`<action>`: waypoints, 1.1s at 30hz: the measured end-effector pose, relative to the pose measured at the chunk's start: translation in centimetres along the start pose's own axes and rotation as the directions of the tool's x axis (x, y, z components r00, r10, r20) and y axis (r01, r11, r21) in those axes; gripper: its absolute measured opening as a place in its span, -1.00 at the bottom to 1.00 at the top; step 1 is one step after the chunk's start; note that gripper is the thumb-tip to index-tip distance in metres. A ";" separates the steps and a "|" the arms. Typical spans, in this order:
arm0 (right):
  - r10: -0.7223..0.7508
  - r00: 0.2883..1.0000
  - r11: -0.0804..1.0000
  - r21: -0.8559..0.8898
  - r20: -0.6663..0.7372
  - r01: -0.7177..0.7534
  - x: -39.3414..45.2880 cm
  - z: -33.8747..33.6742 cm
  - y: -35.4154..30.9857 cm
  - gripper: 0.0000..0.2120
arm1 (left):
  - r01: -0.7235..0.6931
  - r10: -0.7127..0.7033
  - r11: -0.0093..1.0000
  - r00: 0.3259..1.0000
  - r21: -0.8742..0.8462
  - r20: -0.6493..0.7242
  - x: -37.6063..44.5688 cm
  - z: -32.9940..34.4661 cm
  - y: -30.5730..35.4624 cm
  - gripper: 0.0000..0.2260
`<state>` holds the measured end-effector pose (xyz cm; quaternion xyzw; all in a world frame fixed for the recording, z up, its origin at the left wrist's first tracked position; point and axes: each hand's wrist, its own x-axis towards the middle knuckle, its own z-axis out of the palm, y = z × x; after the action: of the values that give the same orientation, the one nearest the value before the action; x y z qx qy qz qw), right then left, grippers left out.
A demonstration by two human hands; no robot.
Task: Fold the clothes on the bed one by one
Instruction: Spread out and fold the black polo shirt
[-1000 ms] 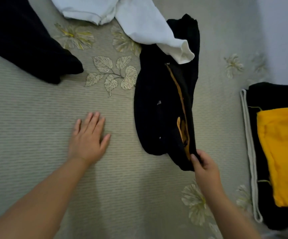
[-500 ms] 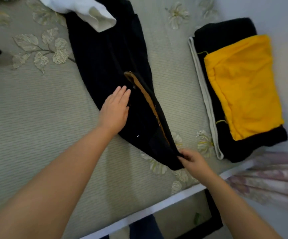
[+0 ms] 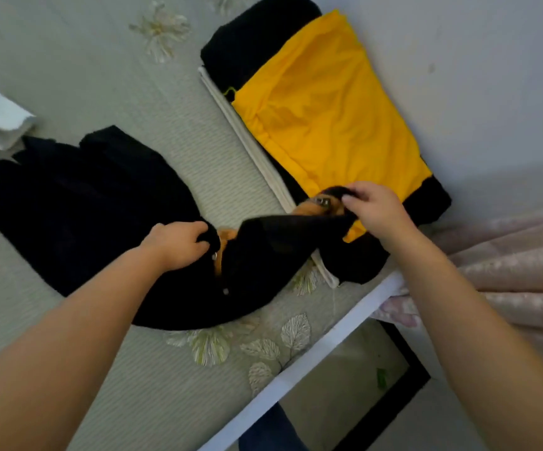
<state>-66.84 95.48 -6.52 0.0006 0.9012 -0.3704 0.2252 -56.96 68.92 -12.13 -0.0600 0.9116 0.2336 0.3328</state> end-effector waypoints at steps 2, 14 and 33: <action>0.063 0.986 0.923 0.385 -0.153 0.001 0.9 0.9 -1.0 -0.78 | 0.030 -0.168 0.755 0.974 -0.655 -0.150 -0.2 -1.8 0.4 -0.90; 0.282 0.942 0.953 0.167 -0.181 -0.253 2.9 12.0 -3.2 -0.51 | 0.184 -0.416 0.811 0.849 -0.555 -0.326 1.5 -4.7 0.5 -0.79; -0.142 0.990 0.985 -0.099 0.009 0.142 2.4 -2.6 -19.6 -0.84 | 0.070 -0.466 0.694 0.803 -0.717 -0.372 -7.0 -18.3 4.1 -0.81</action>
<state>-73.35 82.58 7.19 -0.0748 0.9160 -0.3404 0.1987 -63.20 63.69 6.14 -0.3759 0.7988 0.4663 0.0561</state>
